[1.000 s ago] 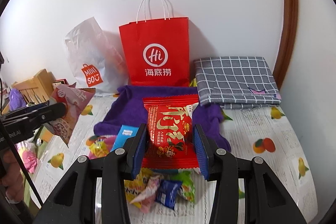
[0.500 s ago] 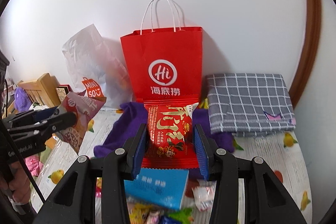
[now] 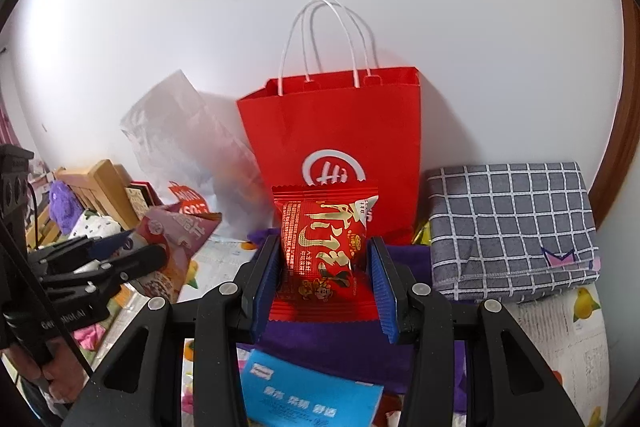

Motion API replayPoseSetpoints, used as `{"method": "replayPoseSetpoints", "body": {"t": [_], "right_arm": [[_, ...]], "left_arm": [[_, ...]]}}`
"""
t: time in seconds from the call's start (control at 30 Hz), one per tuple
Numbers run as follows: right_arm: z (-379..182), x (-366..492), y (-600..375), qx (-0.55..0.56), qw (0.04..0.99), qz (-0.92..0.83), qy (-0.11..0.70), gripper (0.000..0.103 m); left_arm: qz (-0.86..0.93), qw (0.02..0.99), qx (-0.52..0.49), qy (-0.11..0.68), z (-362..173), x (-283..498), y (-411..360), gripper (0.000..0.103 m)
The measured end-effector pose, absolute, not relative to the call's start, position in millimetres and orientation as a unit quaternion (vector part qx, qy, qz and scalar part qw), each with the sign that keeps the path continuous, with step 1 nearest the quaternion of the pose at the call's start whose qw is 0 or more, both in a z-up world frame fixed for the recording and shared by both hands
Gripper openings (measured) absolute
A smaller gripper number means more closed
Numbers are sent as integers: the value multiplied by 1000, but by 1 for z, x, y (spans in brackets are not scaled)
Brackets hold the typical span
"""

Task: Organize snacks
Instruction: 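Carry both packets onto the purple towel with both tools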

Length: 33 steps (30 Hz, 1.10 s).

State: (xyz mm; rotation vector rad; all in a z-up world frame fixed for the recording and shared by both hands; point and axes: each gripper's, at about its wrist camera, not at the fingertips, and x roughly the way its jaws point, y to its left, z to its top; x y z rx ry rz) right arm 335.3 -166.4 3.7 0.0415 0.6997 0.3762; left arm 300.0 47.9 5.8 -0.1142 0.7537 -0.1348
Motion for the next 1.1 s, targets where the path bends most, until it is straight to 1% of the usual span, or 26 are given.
{"method": "replayPoseSetpoints", "body": {"t": [0.17, 0.6, 0.83, 1.1], "right_arm": [[-11, 350, -175, 15, 919, 172, 355, 43], [-54, 387, -193, 9, 908, 149, 392, 43], [-74, 397, -194, -21, 903, 145, 403, 43], [-93, 409, -200, -28, 893, 143, 426, 43]], "left_arm": [[-75, 917, -65, 387, -12, 320, 44, 47], [-65, 905, -27, 419, -44, 355, 44, 47], [-72, 899, -26, 430, -59, 371, 44, 47], [-72, 888, -42, 452, -81, 388, 49, 47]]}}
